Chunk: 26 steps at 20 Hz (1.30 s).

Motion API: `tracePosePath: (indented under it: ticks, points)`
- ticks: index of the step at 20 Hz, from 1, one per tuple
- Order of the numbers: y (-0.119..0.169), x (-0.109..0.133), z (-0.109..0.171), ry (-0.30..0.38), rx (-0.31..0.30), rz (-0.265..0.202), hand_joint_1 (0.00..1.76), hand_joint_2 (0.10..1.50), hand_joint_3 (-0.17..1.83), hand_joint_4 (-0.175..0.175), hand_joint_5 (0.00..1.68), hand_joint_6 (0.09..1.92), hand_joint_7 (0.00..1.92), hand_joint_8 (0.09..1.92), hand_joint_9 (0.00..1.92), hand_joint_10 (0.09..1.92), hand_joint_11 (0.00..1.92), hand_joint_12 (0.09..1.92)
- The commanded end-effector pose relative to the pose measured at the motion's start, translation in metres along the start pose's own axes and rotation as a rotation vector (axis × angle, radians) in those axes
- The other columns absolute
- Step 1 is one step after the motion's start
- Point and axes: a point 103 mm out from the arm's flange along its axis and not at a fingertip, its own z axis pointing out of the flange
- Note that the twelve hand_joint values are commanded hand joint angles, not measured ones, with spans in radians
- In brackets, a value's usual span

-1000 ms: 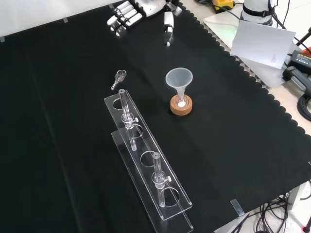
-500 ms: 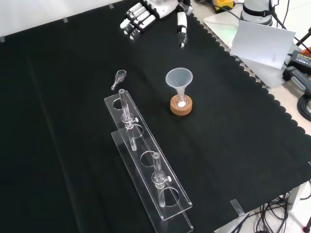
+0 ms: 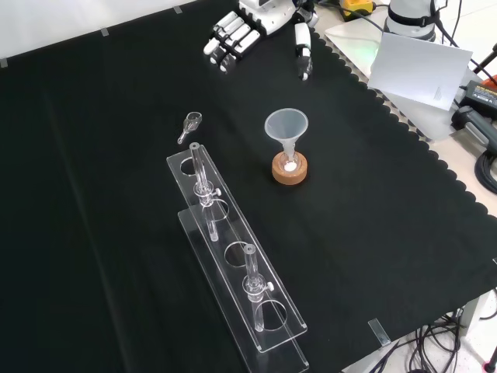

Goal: Remove the funnel from the round-bottom flask.

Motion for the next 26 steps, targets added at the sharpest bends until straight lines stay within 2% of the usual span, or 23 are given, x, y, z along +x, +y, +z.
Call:
tracePosePath:
  ticks: [1,9,16,21,26]
  points:
    - [-0.001,0.018,0.003,0.031,0.029,-0.037,0.08,0.66,0.04,-0.002,0.00,0.09,0.05,0.09,0.00,0.09,0.00,1.18]
    - [-0.010,0.044,0.014,0.047,0.089,-0.077,0.09,0.66,0.04,-0.009,0.00,0.09,0.05,0.09,0.00,0.09,0.00,1.17]
    - [-0.008,0.055,0.032,0.060,0.112,-0.065,0.11,0.65,0.03,-0.013,0.00,0.09,0.05,0.09,0.00,0.09,0.00,1.17]
    - [0.001,0.057,0.045,0.044,0.131,-0.048,0.19,0.64,0.03,-0.016,0.00,0.09,0.05,0.09,0.00,0.09,0.00,1.17]
    - [0.004,0.058,0.052,0.038,0.145,-0.052,0.20,0.64,0.02,-0.021,0.00,0.09,0.05,0.09,0.00,0.09,0.00,1.17]
